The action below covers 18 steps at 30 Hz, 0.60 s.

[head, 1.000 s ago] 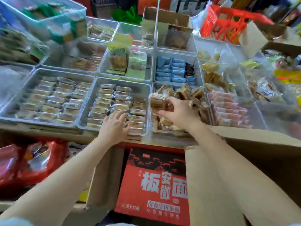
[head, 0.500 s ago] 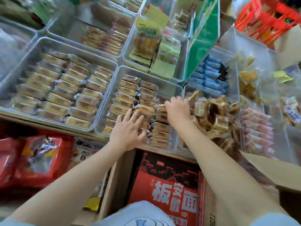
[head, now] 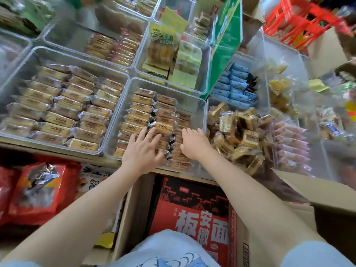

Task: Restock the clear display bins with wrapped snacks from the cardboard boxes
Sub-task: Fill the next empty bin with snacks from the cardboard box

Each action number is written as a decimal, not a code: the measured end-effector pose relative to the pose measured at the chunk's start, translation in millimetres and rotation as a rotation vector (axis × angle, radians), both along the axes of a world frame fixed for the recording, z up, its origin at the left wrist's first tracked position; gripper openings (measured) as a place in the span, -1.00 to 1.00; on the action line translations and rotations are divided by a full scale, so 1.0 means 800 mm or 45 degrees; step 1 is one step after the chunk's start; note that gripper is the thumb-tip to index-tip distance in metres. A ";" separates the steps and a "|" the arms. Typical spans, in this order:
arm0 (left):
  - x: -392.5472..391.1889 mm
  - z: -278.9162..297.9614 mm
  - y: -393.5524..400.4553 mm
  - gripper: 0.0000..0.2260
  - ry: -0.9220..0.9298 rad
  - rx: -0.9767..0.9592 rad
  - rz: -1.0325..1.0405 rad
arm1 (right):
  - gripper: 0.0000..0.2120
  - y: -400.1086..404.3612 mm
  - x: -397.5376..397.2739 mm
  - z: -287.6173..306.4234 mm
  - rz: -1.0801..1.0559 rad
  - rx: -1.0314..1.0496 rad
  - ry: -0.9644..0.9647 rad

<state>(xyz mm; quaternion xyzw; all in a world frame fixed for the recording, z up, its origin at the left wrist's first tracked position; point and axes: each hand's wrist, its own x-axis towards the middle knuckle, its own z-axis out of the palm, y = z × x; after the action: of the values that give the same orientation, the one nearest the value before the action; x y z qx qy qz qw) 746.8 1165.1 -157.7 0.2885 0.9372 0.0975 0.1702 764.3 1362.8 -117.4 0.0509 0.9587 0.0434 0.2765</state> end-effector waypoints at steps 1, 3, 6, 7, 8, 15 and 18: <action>0.000 0.000 -0.001 -0.39 -0.011 -0.006 -0.001 | -0.65 0.000 0.007 0.017 0.027 -0.026 -0.001; 0.005 0.002 -0.001 -0.42 0.009 -0.003 0.029 | -0.74 0.011 0.038 0.051 0.066 -0.137 0.103; 0.042 0.030 0.025 -0.45 0.086 0.168 0.124 | -0.71 0.048 0.118 0.102 -0.056 -0.393 0.389; 0.064 0.046 0.045 -0.47 0.088 0.274 0.095 | -0.73 0.065 0.150 0.118 -0.126 -0.462 0.502; 0.093 0.066 0.069 -0.49 0.075 0.380 0.018 | -0.75 0.082 0.185 0.133 -0.189 -0.500 0.624; 0.340 0.162 0.226 -0.62 -0.061 0.838 -0.590 | -0.80 0.217 0.439 0.186 -0.694 -0.388 0.888; 0.412 0.185 0.279 -0.69 -0.054 0.795 -0.681 | -0.77 0.265 0.508 0.172 -0.765 -0.307 0.644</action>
<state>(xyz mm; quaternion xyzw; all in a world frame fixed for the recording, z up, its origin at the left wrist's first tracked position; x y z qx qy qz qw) 1076.8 1388.4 -9.4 0.5576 0.7509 0.3353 0.1131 1170.5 1575.0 19.9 0.3049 0.9371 -0.1660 0.0363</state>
